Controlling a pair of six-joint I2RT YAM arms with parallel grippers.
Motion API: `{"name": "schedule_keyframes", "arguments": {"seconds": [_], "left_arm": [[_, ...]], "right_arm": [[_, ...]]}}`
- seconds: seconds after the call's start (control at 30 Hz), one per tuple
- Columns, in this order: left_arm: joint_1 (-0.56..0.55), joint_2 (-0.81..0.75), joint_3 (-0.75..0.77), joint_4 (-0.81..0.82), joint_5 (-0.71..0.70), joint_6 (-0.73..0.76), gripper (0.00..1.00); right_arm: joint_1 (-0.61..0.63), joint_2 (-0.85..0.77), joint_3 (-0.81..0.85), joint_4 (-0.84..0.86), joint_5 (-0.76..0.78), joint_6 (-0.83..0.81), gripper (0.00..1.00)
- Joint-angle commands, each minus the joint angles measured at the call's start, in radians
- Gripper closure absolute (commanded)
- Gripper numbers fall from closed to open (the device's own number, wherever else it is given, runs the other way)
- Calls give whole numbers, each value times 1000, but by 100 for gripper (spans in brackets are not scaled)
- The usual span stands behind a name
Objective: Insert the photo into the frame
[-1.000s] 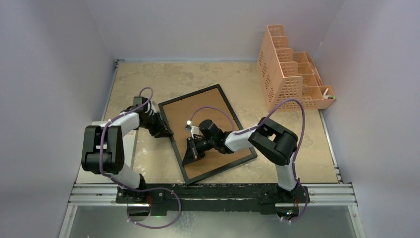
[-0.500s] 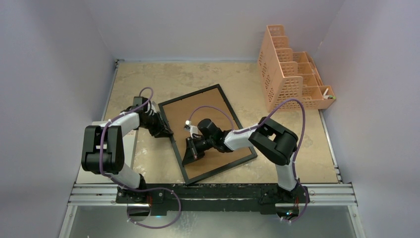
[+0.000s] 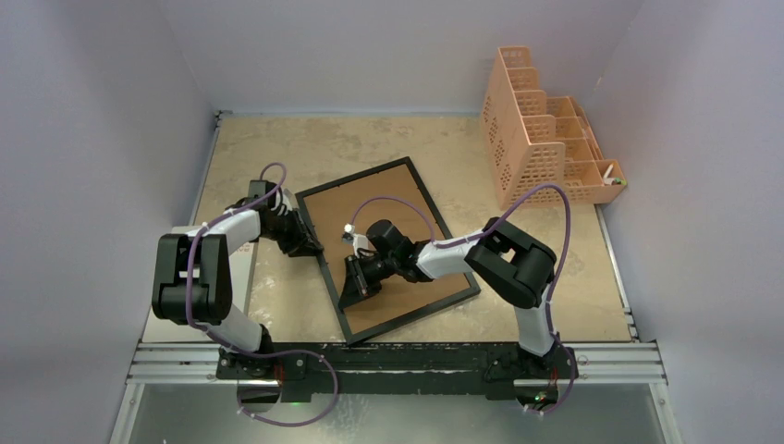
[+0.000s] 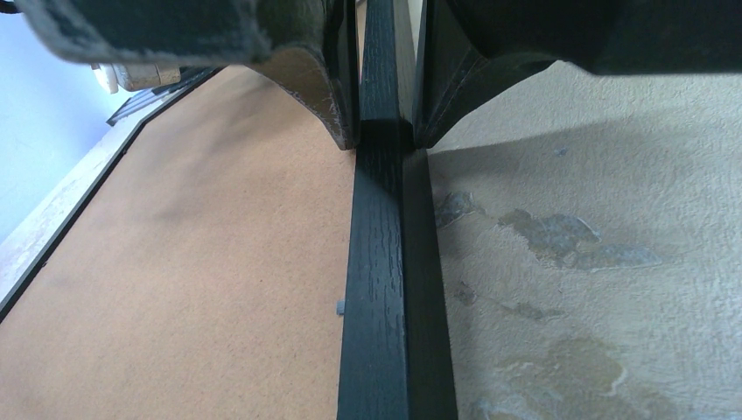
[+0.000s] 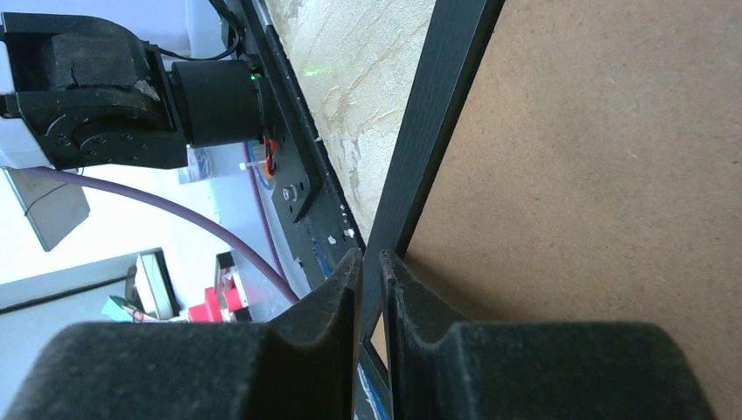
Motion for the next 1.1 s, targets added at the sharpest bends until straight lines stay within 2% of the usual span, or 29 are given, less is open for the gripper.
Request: {"name": "schedule_keyframes", "arguments": {"seconds": [0.0, 0.23, 0.57, 0.73, 0.83, 0.97, 1.07], "left_arm": [[-8, 65, -35, -27, -194, 42, 93], [-9, 66, -33, -29, -200, 41, 94], [-9, 63, -31, -35, -209, 41, 94], [-9, 51, -22, -42, -194, 40, 91], [-9, 32, -2, -42, -159, 40, 82], [-9, 6, 50, -39, -79, 33, 63], [-9, -3, 107, -58, -52, 30, 47]], "right_arm": [[-16, 104, -67, -291, 316, -131, 79], [-17, 87, -81, -296, 348, -139, 75], [-16, 58, -79, -291, 402, -141, 75], [-22, -70, -68, -320, 441, -127, 75], [-54, -201, -33, -347, 517, -118, 74], [-140, -348, 39, -447, 674, -97, 71], [-235, -425, 61, -524, 792, -86, 61]]}}
